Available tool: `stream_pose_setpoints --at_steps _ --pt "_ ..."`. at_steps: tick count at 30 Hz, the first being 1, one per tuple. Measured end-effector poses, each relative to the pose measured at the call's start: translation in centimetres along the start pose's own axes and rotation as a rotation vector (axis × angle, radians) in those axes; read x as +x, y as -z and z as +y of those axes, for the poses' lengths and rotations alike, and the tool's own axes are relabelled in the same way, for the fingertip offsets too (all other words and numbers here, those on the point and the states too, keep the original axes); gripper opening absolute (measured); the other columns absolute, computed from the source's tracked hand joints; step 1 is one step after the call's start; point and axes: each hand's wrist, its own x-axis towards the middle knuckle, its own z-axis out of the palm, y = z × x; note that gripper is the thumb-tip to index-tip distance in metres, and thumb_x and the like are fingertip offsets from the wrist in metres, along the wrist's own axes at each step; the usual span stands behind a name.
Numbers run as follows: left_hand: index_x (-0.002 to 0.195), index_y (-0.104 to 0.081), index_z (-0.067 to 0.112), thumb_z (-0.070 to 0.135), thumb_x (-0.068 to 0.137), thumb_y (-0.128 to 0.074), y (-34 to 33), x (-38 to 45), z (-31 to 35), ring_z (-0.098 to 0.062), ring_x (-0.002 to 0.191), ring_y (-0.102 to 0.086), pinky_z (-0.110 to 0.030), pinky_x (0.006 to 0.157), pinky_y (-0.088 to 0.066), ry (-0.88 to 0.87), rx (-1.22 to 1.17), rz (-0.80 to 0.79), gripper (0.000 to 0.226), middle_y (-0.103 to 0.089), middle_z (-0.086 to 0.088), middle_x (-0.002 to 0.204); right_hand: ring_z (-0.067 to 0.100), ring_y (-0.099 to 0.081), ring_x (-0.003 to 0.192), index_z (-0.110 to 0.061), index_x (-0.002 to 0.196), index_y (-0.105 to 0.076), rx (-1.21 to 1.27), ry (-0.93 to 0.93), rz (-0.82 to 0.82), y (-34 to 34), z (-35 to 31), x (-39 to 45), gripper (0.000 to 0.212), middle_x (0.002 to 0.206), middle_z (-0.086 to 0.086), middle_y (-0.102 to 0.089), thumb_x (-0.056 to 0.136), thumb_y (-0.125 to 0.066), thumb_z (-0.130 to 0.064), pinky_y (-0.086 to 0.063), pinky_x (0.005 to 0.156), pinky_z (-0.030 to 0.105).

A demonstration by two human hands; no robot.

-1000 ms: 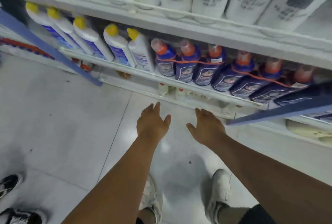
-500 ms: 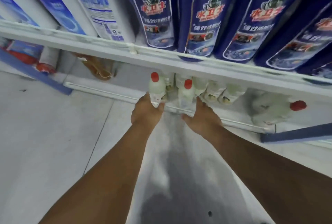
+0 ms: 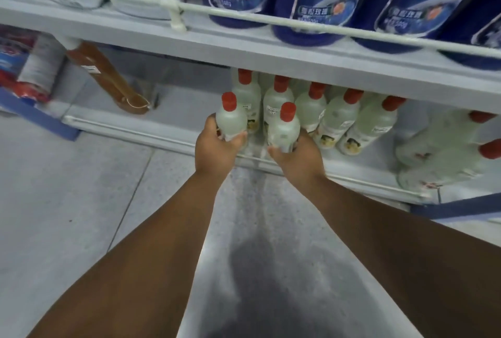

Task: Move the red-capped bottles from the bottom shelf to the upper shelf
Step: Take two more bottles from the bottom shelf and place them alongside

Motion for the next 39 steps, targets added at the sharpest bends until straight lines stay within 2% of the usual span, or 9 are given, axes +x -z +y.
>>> stream_pose_setpoints --at_steps 4,11,14,19,26,29,34,37,39 --pt "0.122 -0.059 0.032 0.037 0.076 -0.086 0.4 -0.2 0.1 -0.003 0.099 -0.067 -0.03 0.089 -0.059 -0.03 -0.043 0.004 0.054 -0.07 0.016 0.108 0.01 -0.064 0.107 -0.029 0.123 -0.06 -0.042 0.079 -0.062 0.8 -0.2 -0.1 0.05 0.115 -0.01 -0.068 0.08 -0.083 -0.036 -0.052 0.098 0.031" --pt "0.13 -0.06 0.028 0.03 0.077 -0.087 2.1 -2.4 2.0 0.001 0.107 -0.065 -0.022 0.09 -0.057 -0.052 -0.163 0.066 0.06 -0.07 0.016 0.116 0.008 -0.065 0.109 -0.021 0.124 -0.062 -0.024 0.191 -0.077 1.6 -1.9 -1.1 0.052 0.116 -0.008 -0.07 0.08 -0.083 -0.04 -0.054 0.099 0.031" --pt "0.132 -0.058 0.031 0.034 0.076 -0.086 4.0 -5.0 3.2 0.0 0.102 -0.065 -0.015 0.081 -0.053 0.027 -0.095 0.041 0.063 -0.069 0.018 0.113 0.008 -0.065 0.112 -0.021 0.129 -0.059 -0.004 0.154 -0.138 2.8 -3.5 -2.9 0.056 0.12 -0.008 -0.069 0.081 -0.084 -0.037 -0.054 0.1 0.03" --pt "0.131 -0.059 0.032 0.037 0.076 -0.085 9.3 -11.7 7.7 -0.004 0.102 -0.066 -0.023 0.083 -0.056 0.124 -0.067 0.031 0.061 -0.069 0.017 0.113 0.012 -0.066 0.103 -0.021 0.126 -0.058 -0.023 0.054 -0.225 6.2 -9.5 -9.7 0.057 0.114 -0.007 -0.069 0.079 -0.083 -0.041 -0.057 0.09 0.033" --pt "0.124 -0.062 0.031 0.035 0.078 -0.085 20.7 -20.4 23.7 -0.007 0.099 -0.067 -0.03 0.087 -0.058 0.229 -0.074 0.041 0.052 -0.07 0.016 0.109 -0.001 -0.061 0.1 -0.023 0.125 -0.059 0.08 -0.073 -0.269 17.1 -24.7 -21.1 0.05 0.113 -0.013 -0.066 0.082 -0.081 -0.037 -0.043 0.075 0.001" --pt "0.119 -0.058 0.028 0.035 0.076 -0.087 26.1 -24.0 33.1 -0.005 0.097 -0.067 -0.022 0.08 -0.056 0.248 -0.058 0.021 0.053 -0.069 0.014 0.107 -0.001 -0.061 0.101 -0.026 0.121 -0.061 0.098 -0.096 -0.284 22.6 -32.6 -26.2 0.043 0.112 -0.013 -0.067 0.084 -0.079 -0.04 -0.044 0.075 0.006" --pt "0.111 -0.051 0.038 0.035 0.072 -0.088 32.7 -29.0 48.3 0.001 0.095 -0.065 -0.019 0.078 -0.051 0.178 -0.03 -0.057 0.054 -0.068 0.019 0.106 -0.018 -0.059 0.092 -0.043 0.105 -0.058 0.111 -0.075 -0.286 32.3 -44.7 -32.3 0.032 0.104 -0.025 -0.066 0.084 -0.08 -0.034 -0.044 0.072 0.004" --pt "0.109 -0.055 0.045 0.039 0.07 -0.087 35.2 -30.7 56.1 0.001 0.095 -0.067 -0.024 0.081 -0.054 0.093 -0.051 -0.111 0.05 -0.071 0.019 0.105 -0.009 -0.063 0.094 -0.04 0.107 -0.065 0.154 -0.034 -0.215 37.6 -51.2 -34.9 0.031 0.104 -0.02 -0.07 0.082 -0.082 -0.035 -0.046 0.077 0.007" --pt "0.111 -0.058 0.046 0.039 0.071 -0.086 36.2 -31.9 60.9 0.001 0.095 -0.067 -0.026 0.081 -0.056 0.045 -0.056 -0.163 0.049 -0.072 0.02 0.105 -0.001 -0.066 0.1 -0.031 0.115 -0.069 0.199 -0.014 -0.147 41.0 -54.6 -36.4 0.037 0.108 -0.015 -0.073 0.081 -0.083 -0.036 -0.051 0.084 0.018"
